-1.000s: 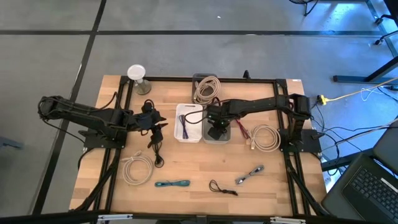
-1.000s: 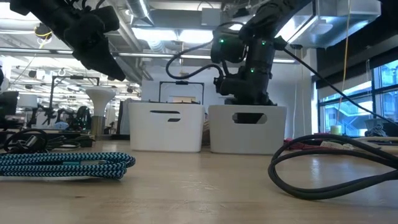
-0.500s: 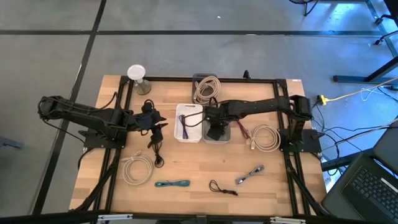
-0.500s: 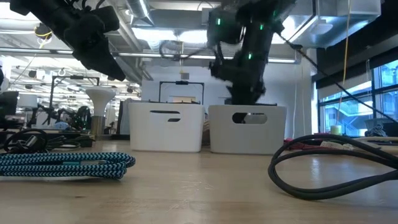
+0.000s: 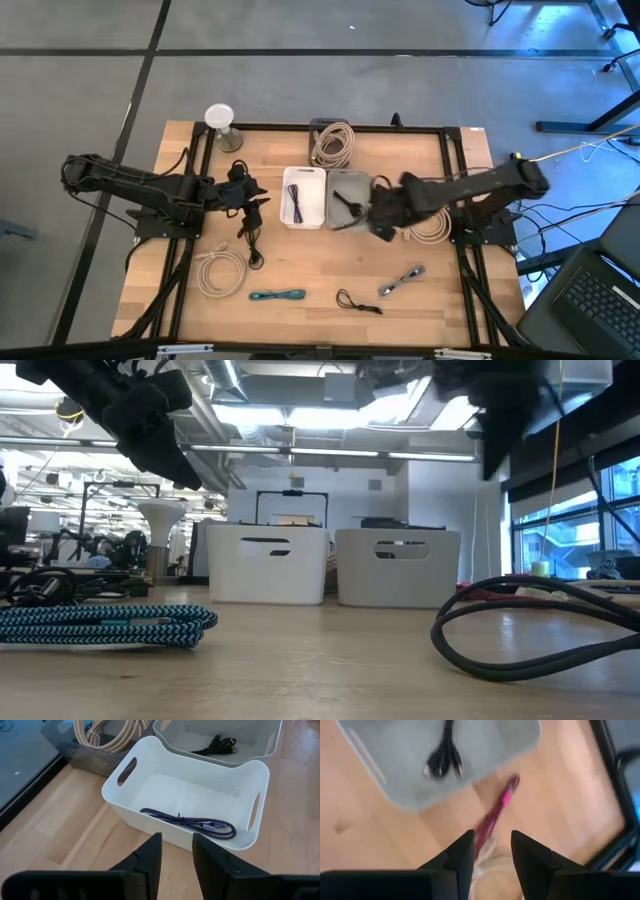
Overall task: Pick & Place USB Port
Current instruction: Put the pink patterned charger cable into the white bin
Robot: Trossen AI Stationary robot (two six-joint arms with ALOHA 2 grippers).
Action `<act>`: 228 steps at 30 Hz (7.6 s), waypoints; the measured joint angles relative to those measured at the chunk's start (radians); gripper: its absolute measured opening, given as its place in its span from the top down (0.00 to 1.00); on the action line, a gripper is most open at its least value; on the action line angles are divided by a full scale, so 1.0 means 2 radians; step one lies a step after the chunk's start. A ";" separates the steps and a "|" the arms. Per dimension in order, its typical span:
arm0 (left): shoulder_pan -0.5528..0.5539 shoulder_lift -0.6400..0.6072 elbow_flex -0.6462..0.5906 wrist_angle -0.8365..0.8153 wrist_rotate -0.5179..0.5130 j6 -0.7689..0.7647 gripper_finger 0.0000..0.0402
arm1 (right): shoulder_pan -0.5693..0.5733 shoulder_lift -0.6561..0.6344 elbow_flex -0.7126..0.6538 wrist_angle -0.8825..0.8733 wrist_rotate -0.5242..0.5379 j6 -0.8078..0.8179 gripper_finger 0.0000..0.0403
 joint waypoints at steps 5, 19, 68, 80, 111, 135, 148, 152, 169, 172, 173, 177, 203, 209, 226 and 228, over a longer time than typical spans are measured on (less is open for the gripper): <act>0.000 0.000 0.000 0.000 0.000 0.000 0.75 | 0.043 -0.058 -0.083 0.008 -0.032 0.099 0.68; 0.000 0.000 0.000 0.000 0.000 0.000 0.75 | 0.089 -0.094 -0.284 0.138 -0.163 0.209 0.68; 0.000 0.000 0.006 0.045 -0.002 0.021 0.75 | 0.035 -0.091 -0.245 0.317 -0.131 0.044 0.68; 0.000 0.000 0.006 0.044 -0.002 0.021 0.75 | -0.133 -0.091 -0.246 0.288 -0.129 -0.091 0.68; 0.000 0.000 0.006 0.052 -0.005 0.003 0.76 | -0.207 -0.091 -0.399 0.491 -0.169 -0.113 0.68; 0.000 0.000 0.006 0.052 -0.004 0.000 0.75 | -0.199 -0.129 -0.395 0.452 -0.085 -0.117 0.98; 0.000 0.000 0.006 0.052 -0.005 0.001 0.75 | -0.151 -0.244 -0.322 0.361 -0.006 -0.128 0.99; 0.000 0.000 0.006 0.050 -0.004 0.000 0.75 | -0.129 -0.290 -0.311 0.366 0.023 -0.155 0.99; 0.000 0.000 0.006 0.040 -0.003 0.000 0.76 | -0.071 -0.405 -0.311 0.437 0.016 -0.216 0.99; 0.000 0.000 0.006 0.042 -0.006 0.000 0.76 | -0.070 -0.401 -0.311 0.406 0.026 -0.204 0.99; 0.000 0.000 0.006 0.048 -0.009 0.000 0.76 | -0.070 -0.398 -0.311 0.403 0.022 -0.204 0.99; 0.000 0.017 0.006 0.143 -0.016 0.020 0.76 | -0.062 -0.389 -0.311 0.408 0.014 -0.205 0.99; 0.001 0.107 0.006 0.236 0.020 0.082 0.78 | -0.189 -0.320 -0.510 0.465 -0.092 -0.005 1.00; 0.001 0.107 0.006 0.235 0.020 0.091 0.78 | -0.228 -0.267 -0.524 0.511 -0.117 -0.020 1.00; 0.001 0.107 0.006 0.231 0.021 0.091 0.77 | -0.245 -0.231 -0.457 0.502 -0.124 -0.087 0.70; 0.001 0.107 0.006 0.231 0.021 0.091 0.78 | -0.245 -0.231 -0.450 0.502 -0.124 -0.087 0.66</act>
